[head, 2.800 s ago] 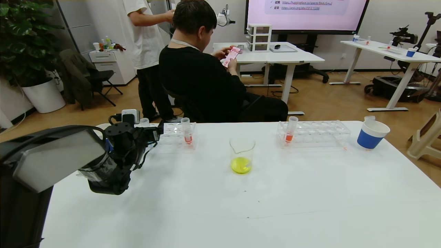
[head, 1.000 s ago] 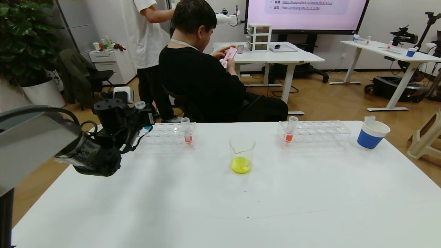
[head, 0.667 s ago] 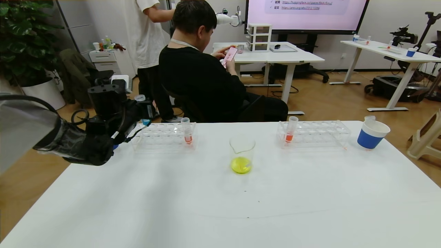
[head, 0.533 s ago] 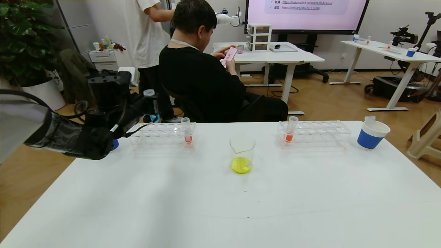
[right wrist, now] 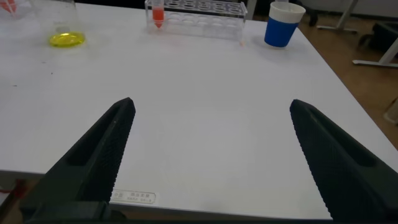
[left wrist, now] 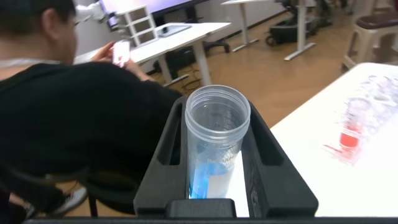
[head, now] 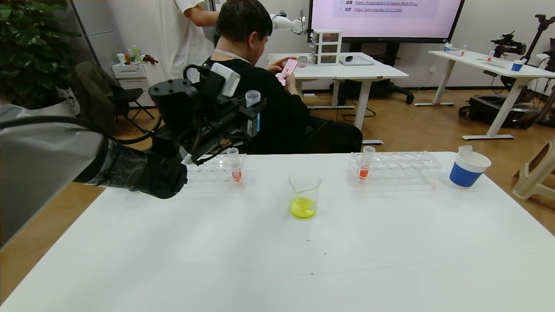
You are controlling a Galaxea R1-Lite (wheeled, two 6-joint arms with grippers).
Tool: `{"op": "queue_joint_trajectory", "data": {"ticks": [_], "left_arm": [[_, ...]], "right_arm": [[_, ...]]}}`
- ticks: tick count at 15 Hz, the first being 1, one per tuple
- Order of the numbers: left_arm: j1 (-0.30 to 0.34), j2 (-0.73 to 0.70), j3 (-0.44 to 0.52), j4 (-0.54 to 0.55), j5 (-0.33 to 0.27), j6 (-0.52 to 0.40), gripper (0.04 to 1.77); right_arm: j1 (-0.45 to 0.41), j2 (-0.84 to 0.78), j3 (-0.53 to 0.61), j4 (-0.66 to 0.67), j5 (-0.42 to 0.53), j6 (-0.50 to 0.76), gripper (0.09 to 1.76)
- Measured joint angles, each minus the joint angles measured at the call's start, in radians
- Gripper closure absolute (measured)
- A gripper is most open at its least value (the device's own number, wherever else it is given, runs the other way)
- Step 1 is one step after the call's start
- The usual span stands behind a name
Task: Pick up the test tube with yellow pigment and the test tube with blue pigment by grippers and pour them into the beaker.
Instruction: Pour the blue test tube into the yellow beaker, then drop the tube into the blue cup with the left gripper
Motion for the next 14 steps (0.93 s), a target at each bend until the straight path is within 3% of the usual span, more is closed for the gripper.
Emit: {"op": "queue_joint_trajectory", "data": {"ticks": [5,10,14], "left_arm": [[-0.072,0.117,0.004,-0.172,-0.117,0.229,1.31],[-0.085,0.192,-0.012,-0.189,-0.245,0.457,1.31],[-0.095,0.213,-0.035,-0.188,-0.308,0.579,1.31]], "right_arm": [[0.0,0.0,0.0,0.0,0.0,0.0,0.11],[0.0,0.0,0.0,0.0,0.0,0.0,0.11],[0.0,0.0,0.0,0.0,0.0,0.0,0.11]]}}
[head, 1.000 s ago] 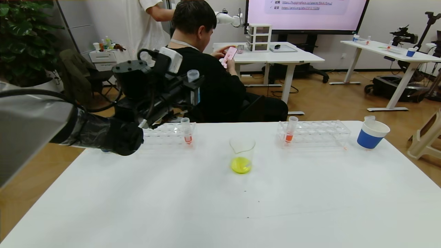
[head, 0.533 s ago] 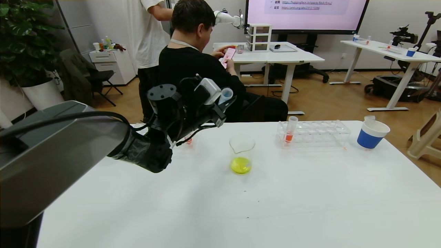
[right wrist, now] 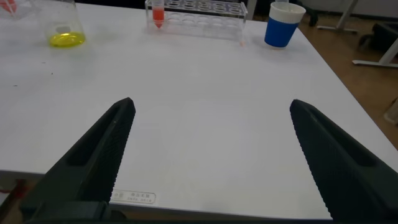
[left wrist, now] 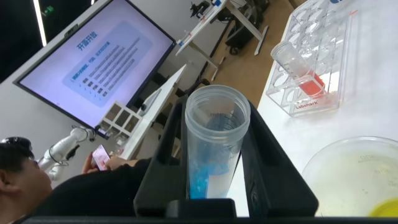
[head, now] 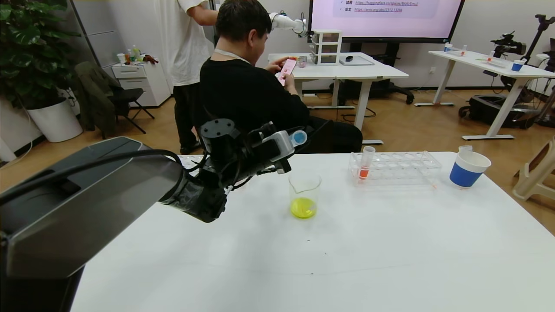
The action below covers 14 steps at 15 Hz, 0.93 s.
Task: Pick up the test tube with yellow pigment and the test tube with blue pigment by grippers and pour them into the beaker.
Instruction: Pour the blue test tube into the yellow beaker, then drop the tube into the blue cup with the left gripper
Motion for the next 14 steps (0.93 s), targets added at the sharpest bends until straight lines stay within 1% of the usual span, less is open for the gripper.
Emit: {"op": "queue_joint_trajectory", "data": {"ticks": [5,7,11,14], "left_arm": [[0.007,0.012,-0.038,0.021,-0.16,0.228,1.31],[0.013,0.013,-0.038,0.026,-0.206,0.306,1.31],[0.037,0.021,-0.027,0.026,-0.249,0.442,1.31],[0.047,0.036,-0.025,0.023,-0.253,0.509,1.31]], "right_arm": [[0.0,0.0,0.0,0.0,0.0,0.0,0.11],[0.0,0.0,0.0,0.0,0.0,0.0,0.11],[0.0,0.0,0.0,0.0,0.0,0.0,0.11],[0.0,0.0,0.0,0.0,0.0,0.0,0.11]]}}
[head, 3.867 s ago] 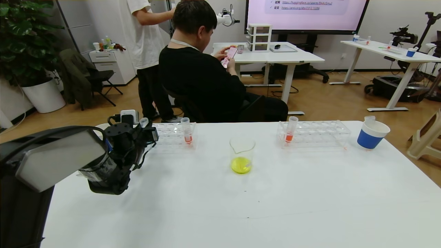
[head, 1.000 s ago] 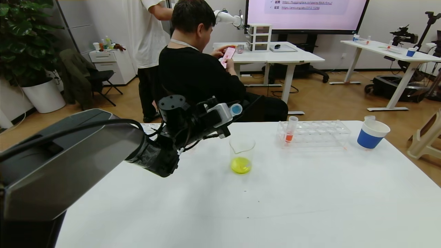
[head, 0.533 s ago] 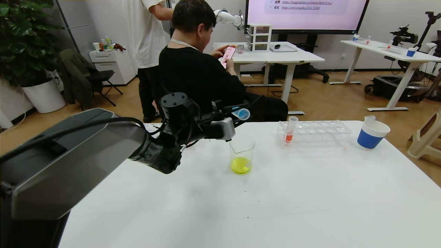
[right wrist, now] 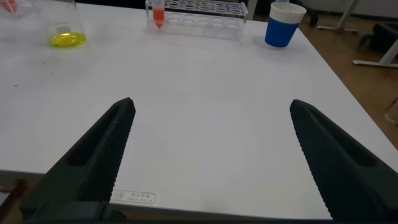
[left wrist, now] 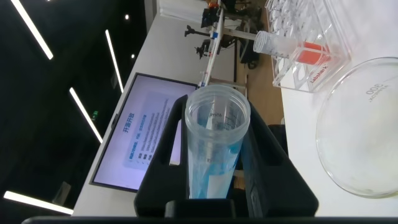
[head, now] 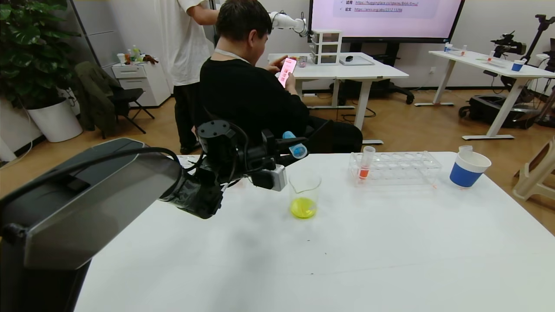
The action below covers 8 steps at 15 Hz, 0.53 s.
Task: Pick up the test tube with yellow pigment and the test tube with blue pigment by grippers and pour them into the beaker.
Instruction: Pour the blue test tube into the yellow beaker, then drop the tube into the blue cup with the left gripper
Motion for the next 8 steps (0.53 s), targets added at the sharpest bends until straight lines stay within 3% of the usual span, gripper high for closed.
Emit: {"op": "queue_joint_trajectory", "data": {"ticks": [5,8], "left_arm": [[0.006,0.024,-0.013,0.004,0.01,0.077,1.31],[0.009,0.031,-0.014,0.005,0.052,0.143,1.31]], "right_arm": [[0.0,0.0,0.0,0.0,0.0,0.0,0.11],[0.0,0.0,0.0,0.0,0.0,0.0,0.11]]}}
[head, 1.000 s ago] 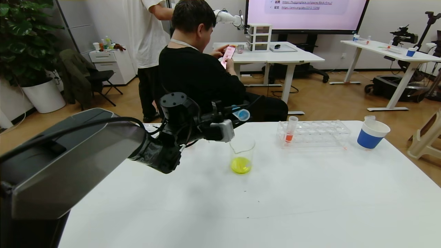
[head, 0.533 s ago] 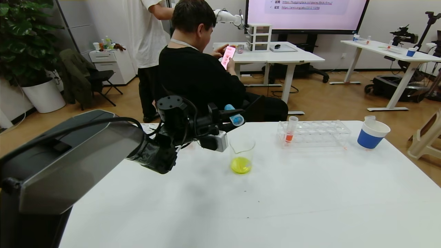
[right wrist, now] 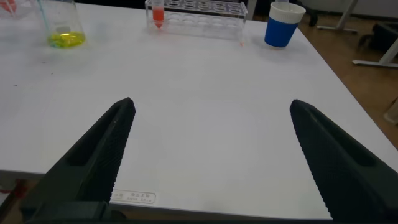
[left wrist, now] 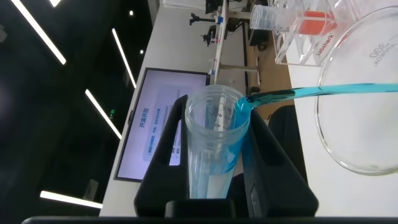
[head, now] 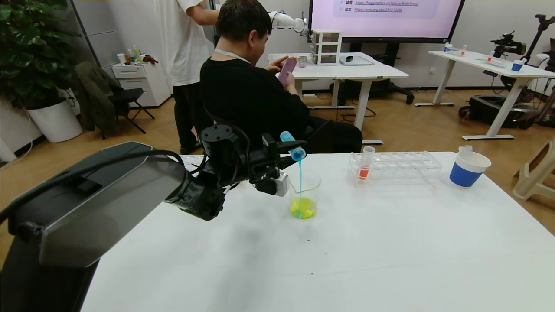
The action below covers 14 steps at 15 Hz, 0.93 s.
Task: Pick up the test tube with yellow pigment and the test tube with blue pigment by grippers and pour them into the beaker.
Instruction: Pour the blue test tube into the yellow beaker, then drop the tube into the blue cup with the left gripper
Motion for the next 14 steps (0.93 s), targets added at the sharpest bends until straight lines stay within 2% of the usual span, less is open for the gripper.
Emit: {"op": "queue_joint_trajectory", "data": {"ticks": [14], "left_arm": [[-0.01,0.002,0.017,0.0,0.052,0.281,1.31]], "right_arm": [[0.0,0.0,0.0,0.0,0.0,0.0,0.11]]}}
